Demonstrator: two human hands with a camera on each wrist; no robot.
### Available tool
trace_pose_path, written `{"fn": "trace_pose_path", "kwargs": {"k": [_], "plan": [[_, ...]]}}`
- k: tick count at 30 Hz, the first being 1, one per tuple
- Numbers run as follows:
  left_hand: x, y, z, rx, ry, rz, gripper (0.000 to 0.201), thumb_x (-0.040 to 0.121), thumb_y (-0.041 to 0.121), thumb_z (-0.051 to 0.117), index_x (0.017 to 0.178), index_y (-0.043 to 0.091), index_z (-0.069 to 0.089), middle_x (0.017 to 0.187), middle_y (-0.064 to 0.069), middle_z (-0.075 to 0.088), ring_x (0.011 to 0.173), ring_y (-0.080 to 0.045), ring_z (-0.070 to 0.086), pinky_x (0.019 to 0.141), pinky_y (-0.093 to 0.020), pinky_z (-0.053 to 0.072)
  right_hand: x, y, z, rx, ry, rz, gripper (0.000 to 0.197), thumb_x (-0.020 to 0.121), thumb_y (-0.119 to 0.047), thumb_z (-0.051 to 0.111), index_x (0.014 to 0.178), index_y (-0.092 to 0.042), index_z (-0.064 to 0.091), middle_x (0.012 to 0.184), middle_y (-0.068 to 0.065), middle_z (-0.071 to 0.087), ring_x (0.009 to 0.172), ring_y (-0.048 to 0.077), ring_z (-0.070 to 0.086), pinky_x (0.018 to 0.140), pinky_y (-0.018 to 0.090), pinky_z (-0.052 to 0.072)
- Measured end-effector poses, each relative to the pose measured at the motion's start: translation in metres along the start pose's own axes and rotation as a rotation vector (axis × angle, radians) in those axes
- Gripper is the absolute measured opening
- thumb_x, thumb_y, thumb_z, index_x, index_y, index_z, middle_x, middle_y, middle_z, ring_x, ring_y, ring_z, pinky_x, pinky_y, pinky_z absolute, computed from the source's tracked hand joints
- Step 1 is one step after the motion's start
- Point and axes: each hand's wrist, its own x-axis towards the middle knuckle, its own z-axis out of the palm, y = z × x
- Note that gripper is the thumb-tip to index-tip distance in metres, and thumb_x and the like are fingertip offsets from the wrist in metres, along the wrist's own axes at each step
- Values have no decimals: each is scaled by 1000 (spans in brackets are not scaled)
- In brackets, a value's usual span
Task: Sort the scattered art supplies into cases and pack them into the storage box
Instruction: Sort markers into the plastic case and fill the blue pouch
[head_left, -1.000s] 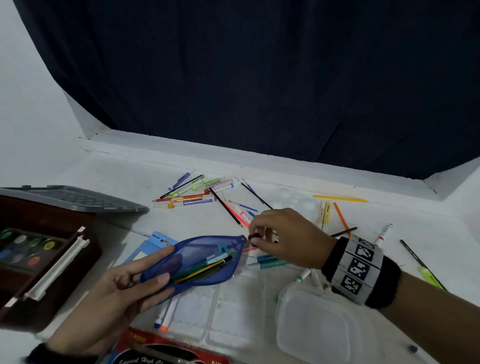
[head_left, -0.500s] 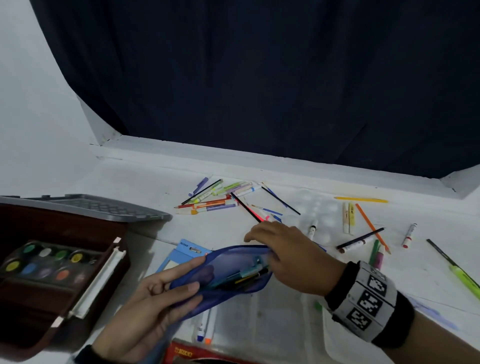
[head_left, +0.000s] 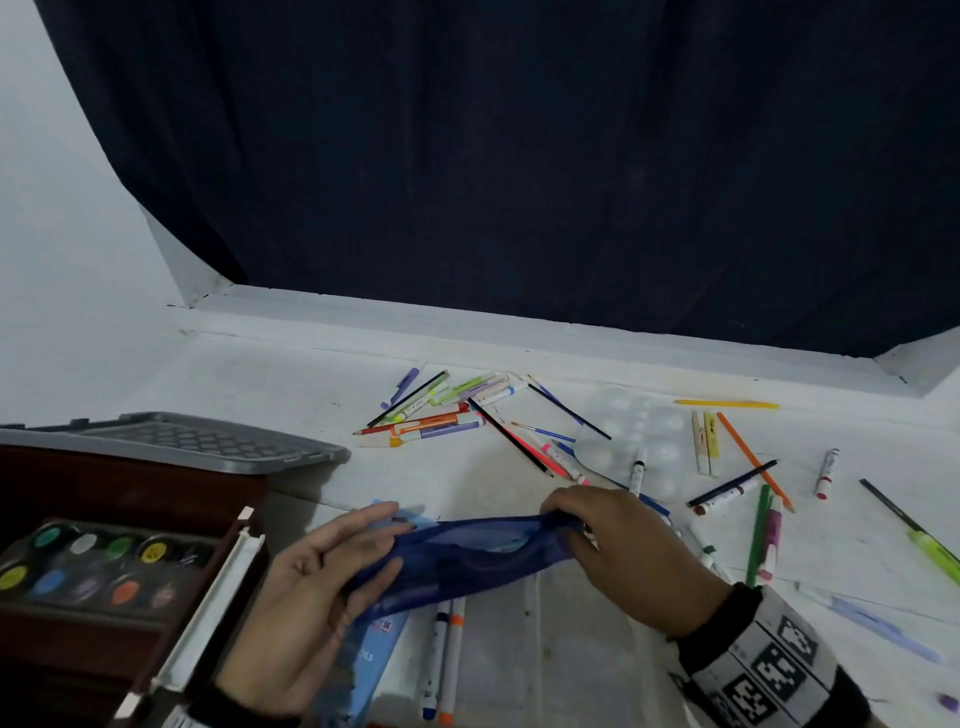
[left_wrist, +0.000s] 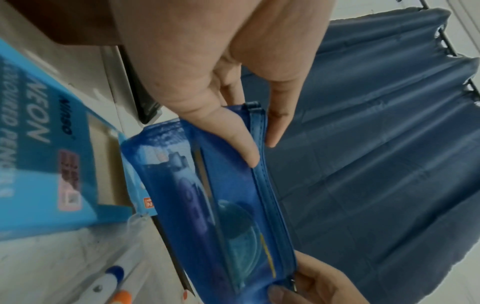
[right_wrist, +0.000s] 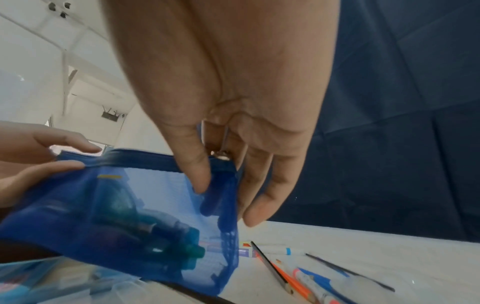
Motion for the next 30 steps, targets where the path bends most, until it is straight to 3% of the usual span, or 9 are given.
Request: {"fn": "trace_pose_path", "kwargs": {"k": [6,8,13,17,19,21,23,26,30], "plan": [[17,0,-4,223,-3,237,34,67,9,84,100,10,76,106,-16,74,98,-25,72,78,-28,61,8,-15,-14,-121,83,-62,22,86,-10,49,95,-20,66,88,-2,65,78,17,61,71,33,50],[19,-2,-3,378,15,348,24,76,2,78,97,12,76,104,-9,75,102,-26,70,79,-26,60,9,-22,-15,-84,120,-66,21,87,-13,46,93,-22,64,86,-4,63,77,15,60,69,35,51],[16,-1,6,663,14,587,33,81,-10,71,94,20,75,104,3,71,102,-15,66,81,-15,53,5,-38,0,34,240,-37,18,93,-13,53,95,-28,61,87,-14,59,78,6,54,70,28,47],[18,-5,-1,1085,33,759,37,82,16,80,109,38,68,123,15,59,121,-21,53,101,-27,39,-2,-49,19,263,358,47,20,90,-4,64,91,-24,64,82,-14,61,76,6,57,67,17,43],[17,-5,-2,1252,21,671,37,83,43,73,117,51,60,136,17,50,131,-22,41,104,-29,31,-4,-50,27,388,391,121,17,87,-10,72,89,-26,64,81,-15,65,77,6,63,67,17,48],[12,-5,0,1364,-16,554,46,79,71,50,124,61,49,143,26,40,136,-14,30,104,-41,34,-4,-47,32,459,421,172,19,83,-14,77,88,-28,65,82,-16,68,80,6,67,68,27,55],[5,-5,7,1362,-70,571,47,80,75,42,122,58,53,136,32,43,128,-4,36,101,-48,39,-5,-46,34,466,436,175,21,81,-13,79,88,-28,66,82,-16,69,80,6,68,68,28,56],[-5,-2,28,1311,-175,710,34,88,67,46,112,48,63,113,27,57,108,1,54,92,-42,40,-7,-49,32,482,455,128,19,80,-10,80,87,-25,70,82,-16,70,79,8,68,66,22,54],[-8,4,54,1384,-151,850,31,90,68,46,95,44,64,95,25,59,92,1,55,84,-35,30,-7,-55,22,466,464,20,21,78,-2,79,87,-20,74,84,-16,71,78,6,69,66,18,53]]}}
